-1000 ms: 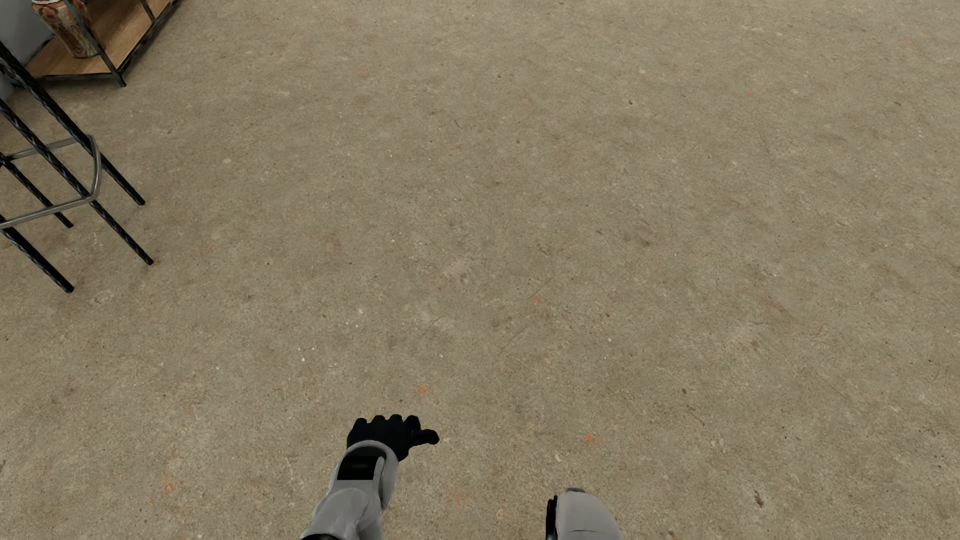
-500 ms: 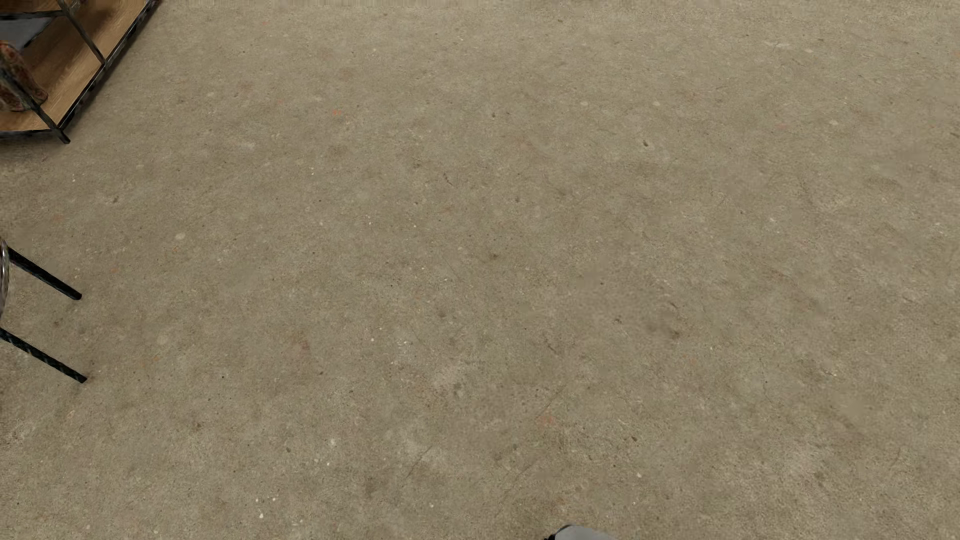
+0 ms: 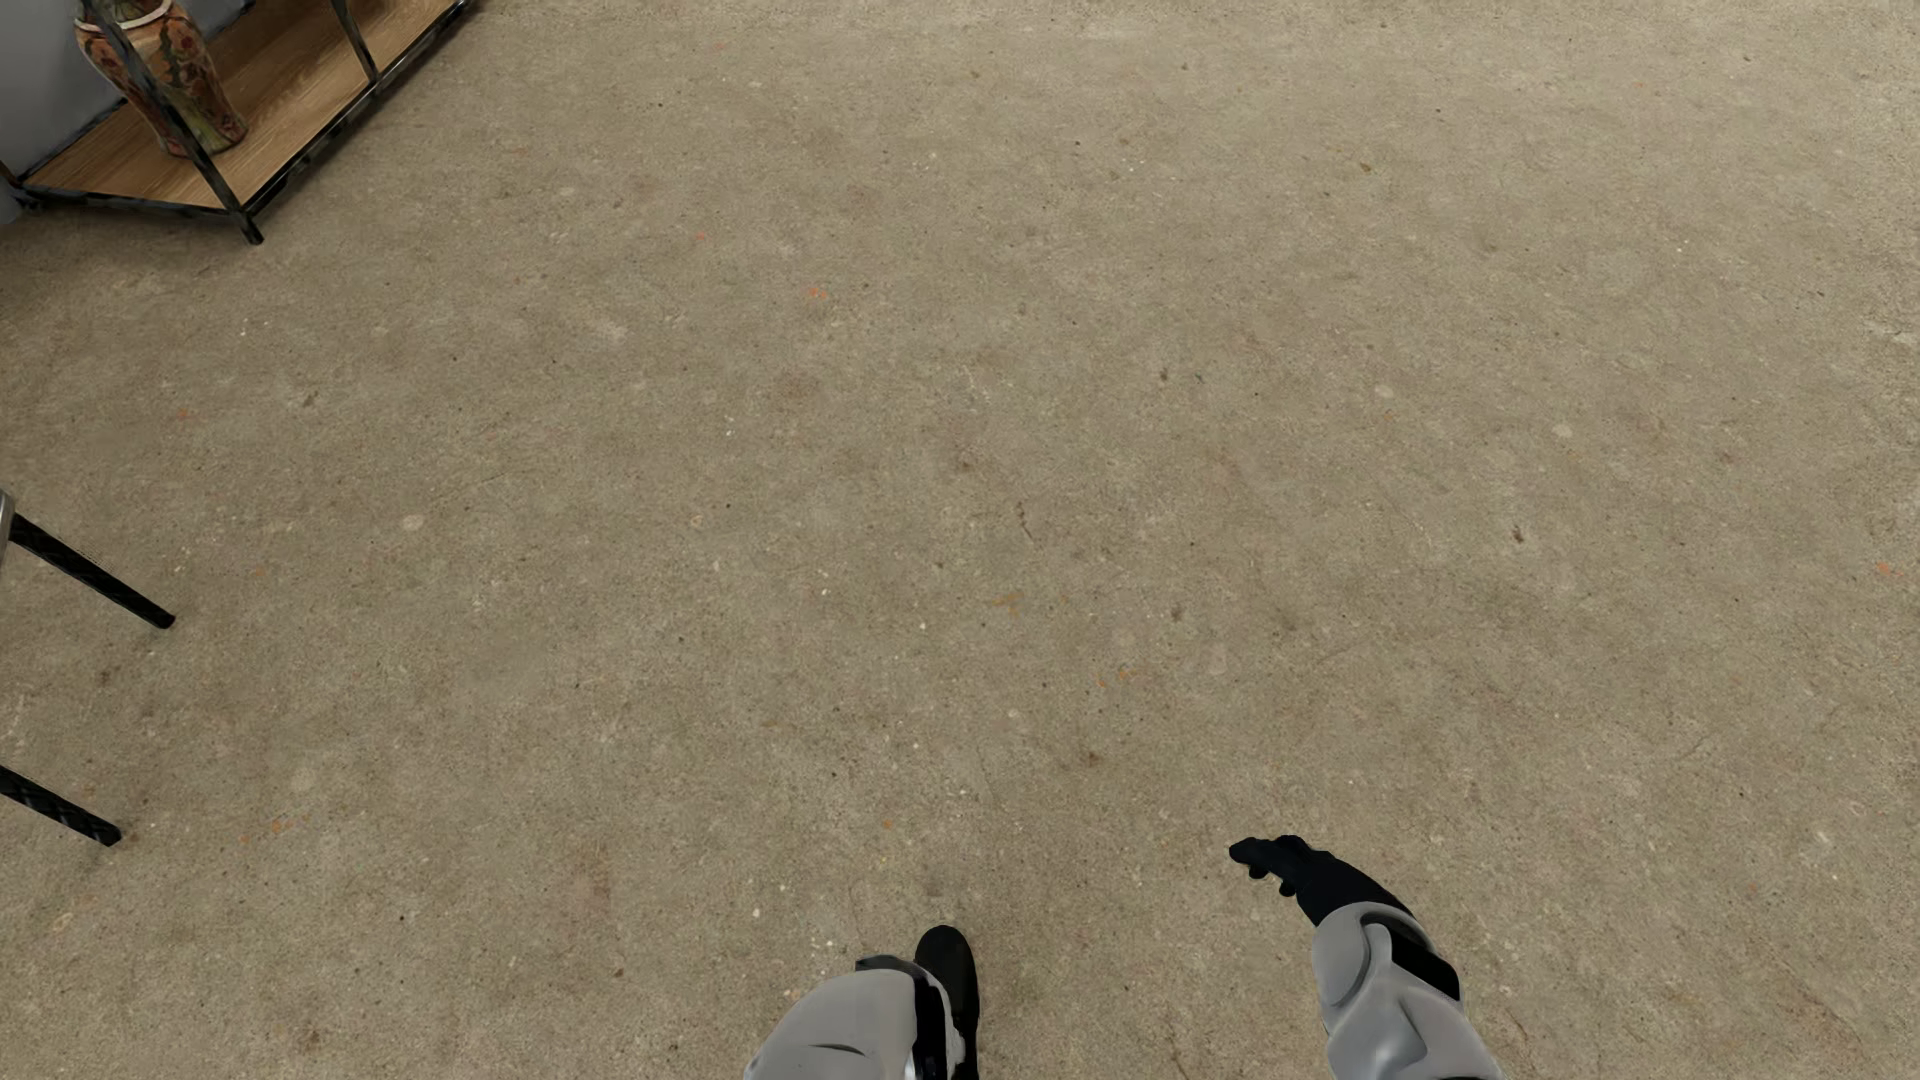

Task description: Go to the shelves

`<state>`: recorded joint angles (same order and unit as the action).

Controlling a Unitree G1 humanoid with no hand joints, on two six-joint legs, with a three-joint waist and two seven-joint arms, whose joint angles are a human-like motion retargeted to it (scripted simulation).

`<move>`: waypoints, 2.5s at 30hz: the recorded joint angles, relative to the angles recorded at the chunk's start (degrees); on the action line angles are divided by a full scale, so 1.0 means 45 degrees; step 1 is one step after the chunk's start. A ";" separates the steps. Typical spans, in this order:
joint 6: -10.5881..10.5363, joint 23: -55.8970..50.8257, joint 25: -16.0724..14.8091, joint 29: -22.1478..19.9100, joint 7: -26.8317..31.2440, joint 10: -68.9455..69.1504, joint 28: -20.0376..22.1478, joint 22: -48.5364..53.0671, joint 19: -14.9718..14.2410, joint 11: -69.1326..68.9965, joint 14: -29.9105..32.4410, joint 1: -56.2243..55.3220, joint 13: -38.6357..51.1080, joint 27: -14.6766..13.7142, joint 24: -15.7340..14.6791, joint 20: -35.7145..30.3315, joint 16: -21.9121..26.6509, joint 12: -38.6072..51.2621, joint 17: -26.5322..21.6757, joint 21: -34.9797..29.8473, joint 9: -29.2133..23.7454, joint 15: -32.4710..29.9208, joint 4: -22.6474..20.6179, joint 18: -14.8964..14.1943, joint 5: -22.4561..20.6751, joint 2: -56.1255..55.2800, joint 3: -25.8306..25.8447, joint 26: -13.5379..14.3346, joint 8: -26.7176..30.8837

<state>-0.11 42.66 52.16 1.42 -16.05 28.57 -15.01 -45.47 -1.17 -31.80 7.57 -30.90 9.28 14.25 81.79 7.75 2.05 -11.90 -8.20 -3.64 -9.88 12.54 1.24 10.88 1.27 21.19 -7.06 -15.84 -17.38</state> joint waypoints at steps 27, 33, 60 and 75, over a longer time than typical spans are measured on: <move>-0.0527 0.0186 -0.0917 -0.1948 0.2402 1.1068 0.1627 -0.1289 0.2075 -0.0611 -0.1101 0.4594 -0.6219 0.1357 -0.1183 -0.3454 0.0548 0.1028 0.2919 0.3550 -0.0016 0.0277 0.0326 -0.3006 -0.0234 -0.8352 0.2233 -0.1435 -0.0387; -0.0786 -0.0004 -0.0538 -0.0876 0.2276 0.3627 0.1363 0.0641 0.1286 0.1744 -0.1205 -0.0148 -0.2335 -0.0413 -0.3845 -0.0425 -0.0403 -0.3104 0.1119 0.1169 0.0034 0.2018 0.2152 -0.1940 -0.1229 -0.4161 0.0699 -0.0850 0.0817; 0.0722 0.0127 -0.1234 -0.0713 0.1704 -0.1288 0.3770 0.3546 0.2285 0.2184 -0.4490 1.1096 -0.7965 0.0953 -0.3661 -0.2510 0.1818 0.3900 0.1952 0.3455 0.0130 -0.3541 -0.1497 -0.2293 0.1174 -1.1151 0.2352 0.0606 0.0001; -0.1072 -0.0858 -0.0599 -0.3356 0.0759 -0.3380 -0.0001 0.0393 0.0949 0.2902 -0.0789 0.0608 0.0263 -0.2576 -0.1609 -0.1195 -0.0801 -0.2428 0.1718 0.0960 0.0218 0.2186 0.1891 -0.2981 -0.1723 -0.2726 0.0527 0.0171 0.1680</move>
<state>-4.93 38.80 49.46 -13.69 -12.64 13.37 -15.02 -43.70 3.09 -18.75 4.02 -28.16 10.46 2.65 74.55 2.37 -1.55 -22.82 -0.47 0.68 -8.90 22.38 9.75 -2.53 -6.48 8.92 -4.69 -15.07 -9.82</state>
